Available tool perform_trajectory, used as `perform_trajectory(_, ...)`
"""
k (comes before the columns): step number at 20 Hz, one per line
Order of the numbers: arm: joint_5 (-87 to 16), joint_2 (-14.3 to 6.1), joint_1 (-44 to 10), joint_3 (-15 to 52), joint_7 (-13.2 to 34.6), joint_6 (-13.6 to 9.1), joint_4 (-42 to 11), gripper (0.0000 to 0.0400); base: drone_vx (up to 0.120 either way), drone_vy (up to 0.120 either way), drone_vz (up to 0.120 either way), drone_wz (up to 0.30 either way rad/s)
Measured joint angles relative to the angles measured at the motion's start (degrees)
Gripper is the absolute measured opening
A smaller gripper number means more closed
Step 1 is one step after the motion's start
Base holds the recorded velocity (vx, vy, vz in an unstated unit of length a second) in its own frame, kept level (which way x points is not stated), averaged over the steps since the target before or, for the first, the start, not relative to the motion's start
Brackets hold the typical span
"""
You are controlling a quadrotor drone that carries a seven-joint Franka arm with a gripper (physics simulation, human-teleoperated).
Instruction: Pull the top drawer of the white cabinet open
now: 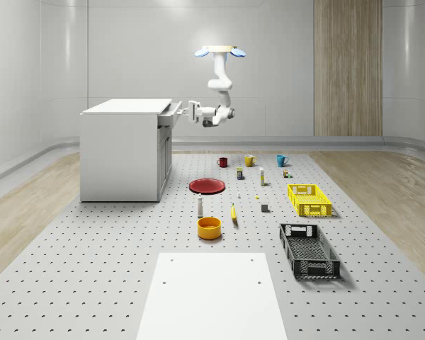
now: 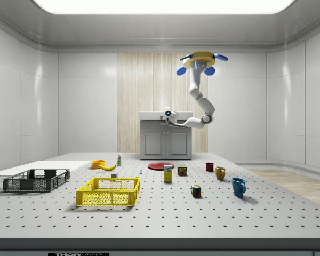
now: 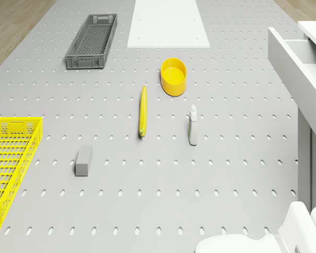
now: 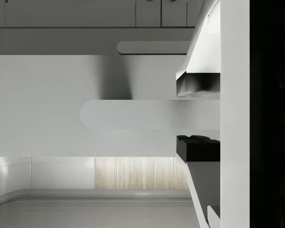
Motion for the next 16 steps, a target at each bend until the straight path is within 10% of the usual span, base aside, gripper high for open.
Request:
perform_trajectory(3, -0.12, -0.33, -0.17, -0.36, -0.08, -0.38, -0.34, 0.0125, 0.000, 0.000, 0.000, 0.000)
perform_trajectory(8, -0.18, -0.57, -0.31, -0.60, -0.16, -0.67, -0.59, 0.0253, 0.000, 0.032, 0.000, 0.000)
perform_trajectory(16, -0.15, -0.66, -0.43, -0.65, -0.21, -0.82, -0.70, 0.0298, 0.000, 0.115, 0.000, 0.000)
